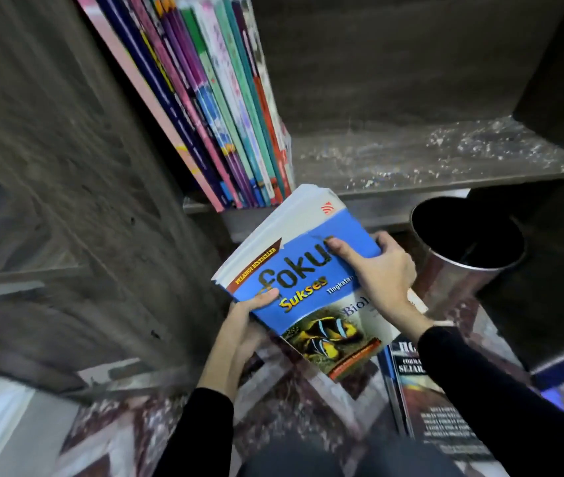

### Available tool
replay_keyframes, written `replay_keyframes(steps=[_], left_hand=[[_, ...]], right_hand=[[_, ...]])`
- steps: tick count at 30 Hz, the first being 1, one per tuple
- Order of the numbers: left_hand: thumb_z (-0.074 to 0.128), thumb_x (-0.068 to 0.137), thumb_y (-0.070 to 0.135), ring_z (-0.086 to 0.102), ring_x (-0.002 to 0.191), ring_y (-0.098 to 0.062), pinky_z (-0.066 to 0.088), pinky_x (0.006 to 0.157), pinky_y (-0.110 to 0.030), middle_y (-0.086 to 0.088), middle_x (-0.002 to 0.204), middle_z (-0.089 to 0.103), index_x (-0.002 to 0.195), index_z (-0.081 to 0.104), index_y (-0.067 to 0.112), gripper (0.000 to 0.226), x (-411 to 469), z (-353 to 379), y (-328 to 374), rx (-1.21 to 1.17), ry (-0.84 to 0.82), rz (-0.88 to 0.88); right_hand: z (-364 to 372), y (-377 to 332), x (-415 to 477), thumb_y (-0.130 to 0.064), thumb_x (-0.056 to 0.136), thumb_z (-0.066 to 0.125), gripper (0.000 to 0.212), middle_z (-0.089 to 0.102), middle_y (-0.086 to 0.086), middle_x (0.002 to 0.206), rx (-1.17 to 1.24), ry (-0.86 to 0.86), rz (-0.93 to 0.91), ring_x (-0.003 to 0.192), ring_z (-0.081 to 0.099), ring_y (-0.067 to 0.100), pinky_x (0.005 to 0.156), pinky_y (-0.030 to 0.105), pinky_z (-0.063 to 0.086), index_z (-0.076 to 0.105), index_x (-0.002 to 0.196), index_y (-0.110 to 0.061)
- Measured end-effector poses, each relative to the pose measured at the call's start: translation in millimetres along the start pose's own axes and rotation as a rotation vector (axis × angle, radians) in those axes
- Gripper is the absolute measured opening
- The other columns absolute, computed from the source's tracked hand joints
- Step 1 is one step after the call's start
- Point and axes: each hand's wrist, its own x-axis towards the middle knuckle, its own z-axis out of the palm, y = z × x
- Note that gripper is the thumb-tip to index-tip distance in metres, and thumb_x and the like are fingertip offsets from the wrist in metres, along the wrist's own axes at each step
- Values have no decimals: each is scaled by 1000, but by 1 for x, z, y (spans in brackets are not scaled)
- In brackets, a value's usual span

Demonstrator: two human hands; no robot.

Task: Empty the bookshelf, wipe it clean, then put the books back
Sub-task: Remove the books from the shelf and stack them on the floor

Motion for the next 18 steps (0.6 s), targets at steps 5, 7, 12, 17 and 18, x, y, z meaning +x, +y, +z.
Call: replay_keyframes(steps=[5,7,12,17,18], left_hand=[[71,71,27,66,101,-31,57,71,-44,-18,119,64,120,60,5,54,25,-56,-50,-134,117,-139],[65,75,27,67,95,-31,58,71,-46,-22,116,63,115,62,1,48,32,-76,-74,-165,206,-216],[66,73,26,64,101,-29,56,82,-44,-19,120,63,120,62,2,53,43,-115,-129,-117,391,-307],[73,77,23,69,76,-19,59,64,-28,-13,99,70,109,65,-4,43,44,-142,-166,157,520,-378],[71,82,23,65,68,-17,55,56,-20,-13,92,69,106,65,-8,40,42,-146,-170,306,568,-382]], right_hand=[[45,42,-7,-95,41,53,83,59,-4,62,-267,-179,-11,67,57,19,58,31,34,49,68,-16],[64,61,-8,-87,49,57,77,58,-1,62,-421,-273,-41,72,60,24,59,31,34,52,75,-15],[104,110,-15,-93,55,42,80,46,-2,55,-667,-501,-149,64,59,24,50,29,30,45,76,-15],[144,144,-16,-95,57,30,97,42,-1,53,-865,-753,-287,47,42,16,44,27,31,57,96,-11],[152,146,-16,-92,61,38,95,43,-1,54,-890,-801,-306,49,45,17,46,28,33,58,104,-10]])
